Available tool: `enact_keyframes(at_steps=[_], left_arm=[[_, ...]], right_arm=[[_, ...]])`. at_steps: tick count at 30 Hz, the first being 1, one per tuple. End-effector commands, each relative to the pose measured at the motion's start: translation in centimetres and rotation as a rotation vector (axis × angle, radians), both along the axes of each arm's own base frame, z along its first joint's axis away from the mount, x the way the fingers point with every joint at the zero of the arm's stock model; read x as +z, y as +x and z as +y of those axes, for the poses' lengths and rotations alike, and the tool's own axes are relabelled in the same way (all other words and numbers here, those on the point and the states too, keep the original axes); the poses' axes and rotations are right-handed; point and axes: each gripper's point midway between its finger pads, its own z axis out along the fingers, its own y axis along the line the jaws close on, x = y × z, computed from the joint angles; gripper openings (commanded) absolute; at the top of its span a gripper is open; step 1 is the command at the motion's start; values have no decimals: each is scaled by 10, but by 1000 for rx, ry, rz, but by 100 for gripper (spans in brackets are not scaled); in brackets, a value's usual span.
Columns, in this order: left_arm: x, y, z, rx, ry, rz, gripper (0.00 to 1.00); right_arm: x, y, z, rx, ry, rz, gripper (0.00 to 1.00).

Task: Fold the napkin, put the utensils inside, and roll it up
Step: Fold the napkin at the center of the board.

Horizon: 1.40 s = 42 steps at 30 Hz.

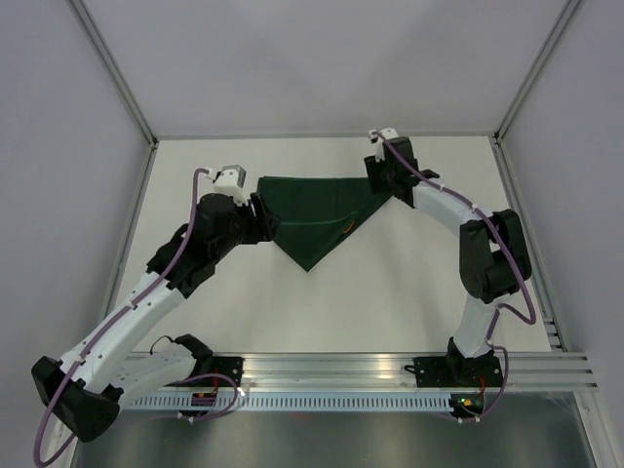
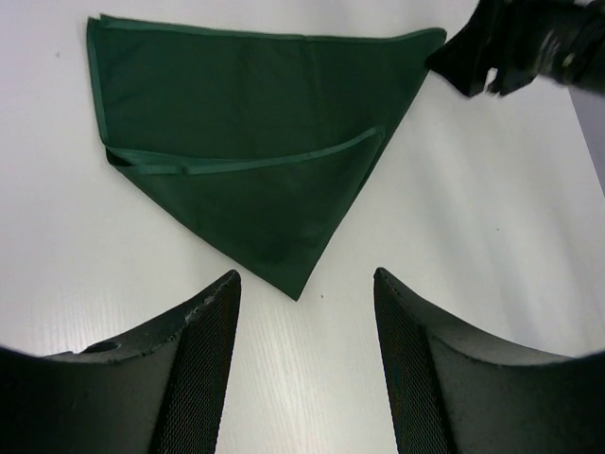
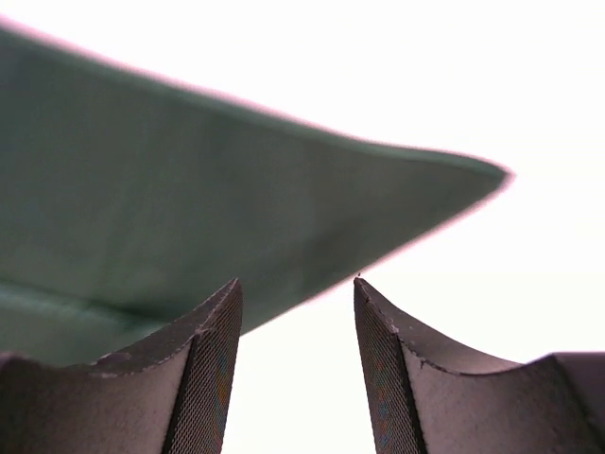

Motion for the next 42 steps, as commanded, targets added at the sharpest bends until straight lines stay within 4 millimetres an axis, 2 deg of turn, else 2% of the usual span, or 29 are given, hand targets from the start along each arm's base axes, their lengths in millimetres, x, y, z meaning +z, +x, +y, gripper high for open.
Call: enact_keyframes(at_steps=[1,4,5,8,11,13,15,21,22,30,39,41,42], left_arm=[[-5,7,-21,-35,-87,9,63],[-18,7,-26,-49,-97,33,63],[-19,10,-29,-52,-100,31,63],[-26,10,-30,-56,-99,40,63],[-31,12,-32,-58,-97,48,63],[-32,12,-33,-60,-96,49,63],[-34,12,-32,-58,-92,50,63],[-36,11,-29,-51,-85,48,63],[-37,11,-29,-50,-85,49,63],[-36,11,-29,-51,-84,47,63],[-39,11,-29,-49,-77,57,63],[-38,12,-29,-48,-78,56,63],[-40,11,-29,-51,-75,59,63]], right_arm=[[2,17,-40,-118,158,102,56],[-13,25,-58,-164,246,179,56],[-17,29,-75,-200,264,192,56],[-33,36,-92,-242,321,239,56],[-50,44,-101,-271,383,289,58],[-62,50,-103,-282,418,316,59],[-69,54,-98,-275,448,337,60],[-81,63,-93,-300,494,356,64],[-81,66,-108,-330,505,348,64],[-91,74,-110,-373,524,351,64],[-96,82,-99,-375,611,366,57],[-96,84,-98,-376,621,366,54],[-94,85,-97,-376,631,361,46]])
